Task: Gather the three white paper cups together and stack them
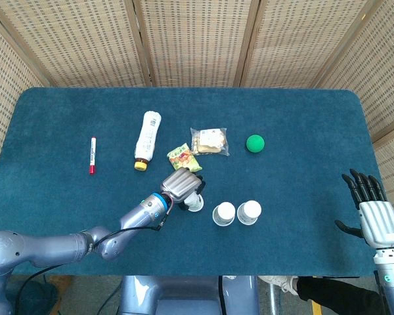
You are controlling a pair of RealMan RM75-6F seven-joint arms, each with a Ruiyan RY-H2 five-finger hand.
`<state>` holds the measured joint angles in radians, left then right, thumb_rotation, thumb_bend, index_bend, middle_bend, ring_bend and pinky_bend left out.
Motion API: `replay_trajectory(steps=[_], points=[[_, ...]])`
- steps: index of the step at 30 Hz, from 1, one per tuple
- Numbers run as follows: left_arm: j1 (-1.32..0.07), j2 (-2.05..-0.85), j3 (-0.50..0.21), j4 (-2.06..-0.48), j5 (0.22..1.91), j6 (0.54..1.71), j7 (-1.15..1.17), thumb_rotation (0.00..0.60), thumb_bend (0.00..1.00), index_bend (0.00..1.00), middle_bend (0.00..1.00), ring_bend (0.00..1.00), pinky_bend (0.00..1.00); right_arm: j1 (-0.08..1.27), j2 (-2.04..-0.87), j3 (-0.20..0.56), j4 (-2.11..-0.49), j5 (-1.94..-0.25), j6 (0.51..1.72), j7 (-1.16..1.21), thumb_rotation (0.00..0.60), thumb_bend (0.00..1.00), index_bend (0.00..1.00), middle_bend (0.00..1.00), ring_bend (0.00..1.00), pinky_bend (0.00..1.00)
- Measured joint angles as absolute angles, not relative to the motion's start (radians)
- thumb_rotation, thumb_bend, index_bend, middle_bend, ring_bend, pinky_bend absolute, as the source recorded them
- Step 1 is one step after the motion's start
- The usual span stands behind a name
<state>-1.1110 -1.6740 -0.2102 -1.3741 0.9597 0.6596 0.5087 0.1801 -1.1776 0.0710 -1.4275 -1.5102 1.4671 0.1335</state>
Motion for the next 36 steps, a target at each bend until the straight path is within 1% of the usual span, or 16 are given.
replay_trajectory(steps=[1, 2, 3, 9, 12, 16, 19, 25, 29, 31, 36], points=[[-1.118, -1.674, -0.203, -1.375, 0.945, 0.656, 0.52, 0.6, 0.0, 0.07, 0.03, 0.05, 0.07, 0.18, -1.178, 0.072, -1.426, -1.509, 1.466, 0.135, 0.6, 0.0, 0.0, 0.0, 0.0, 0.0], [-1.121, -1.67, -0.199, -1.38, 0.935, 0.656, 0.526, 0.6, 0.0, 0.01, 0.0, 0.01, 0.03, 0.179, -1.177, 0.073, -1.425, -1.508, 1.465, 0.136, 0.6, 0.0, 0.0, 0.0, 0.0, 0.0], [-1.124, -1.663, -0.198, -1.389, 0.929, 0.657, 0.53, 0.6, 0.0, 0.0, 0.0, 0.0, 0.0, 0.179, -1.177, 0.073, -1.425, -1.508, 1.465, 0.137, 0.6, 0.0, 0.0, 0.0, 0.0, 0.0], [-1.104, -1.569, -0.202, -1.497, 0.968, 0.736, 0.517, 0.6, 0.0, 0.0, 0.0, 0.0, 0.0, 0.175, -1.175, 0.074, -1.429, -1.517, 1.471, 0.137, 0.6, 0.0, 0.0, 0.0, 0.0, 0.0], [-1.062, -1.489, -0.206, -1.555, 1.012, 0.815, 0.496, 0.6, 0.0, 0.0, 0.0, 0.0, 0.0, 0.176, -1.171, 0.07, -1.434, -1.527, 1.468, 0.134, 0.6, 0.0, 0.0, 0.0, 0.0, 0.0], [-0.964, -1.373, -0.2, -1.616, 1.053, 0.949, 0.455, 0.6, 0.0, 0.0, 0.0, 0.0, 0.0, 0.191, -1.156, 0.07, -1.433, -1.533, 1.442, 0.128, 0.6, 0.0, 0.0, 0.0, 0.0, 0.0], [-0.853, -1.285, -0.18, -1.659, 1.063, 1.059, 0.397, 0.6, 0.0, 0.0, 0.0, 0.0, 0.0, 0.215, -1.135, 0.077, -1.441, -1.537, 1.411, 0.128, 0.6, 0.0, 0.0, 0.0, 0.0, 0.0], [-0.634, -1.192, -0.112, -1.719, 1.064, 1.234, 0.288, 0.6, 0.0, 0.0, 0.0, 0.0, 0.0, 0.315, -1.056, 0.107, -1.515, -1.54, 1.274, 0.131, 0.6, 0.0, 0.0, 0.0, 0.0, 0.0], [-0.513, -1.16, -0.069, -1.736, 1.046, 1.343, 0.279, 0.6, 0.0, 0.0, 0.0, 0.0, 0.0, 0.416, -1.004, 0.135, -1.6, -1.533, 1.127, 0.136, 0.6, 0.0, 0.0, 0.0, 0.0, 0.0], [-0.47, -1.157, -0.053, -1.728, 1.045, 1.382, 0.27, 0.6, 0.0, 0.0, 0.0, 0.0, 0.0, 0.467, -0.989, 0.149, -1.63, -1.529, 1.057, 0.139, 0.6, 0.0, 0.02, 0.0, 0.0, 0.0], [-0.42, -1.159, -0.031, -1.692, 1.082, 1.409, 0.217, 0.6, 0.0, 0.0, 0.0, 0.0, 0.0, 0.618, -0.97, 0.19, -1.685, -1.502, 0.858, 0.145, 0.6, 0.0, 0.04, 0.0, 0.0, 0.0]])
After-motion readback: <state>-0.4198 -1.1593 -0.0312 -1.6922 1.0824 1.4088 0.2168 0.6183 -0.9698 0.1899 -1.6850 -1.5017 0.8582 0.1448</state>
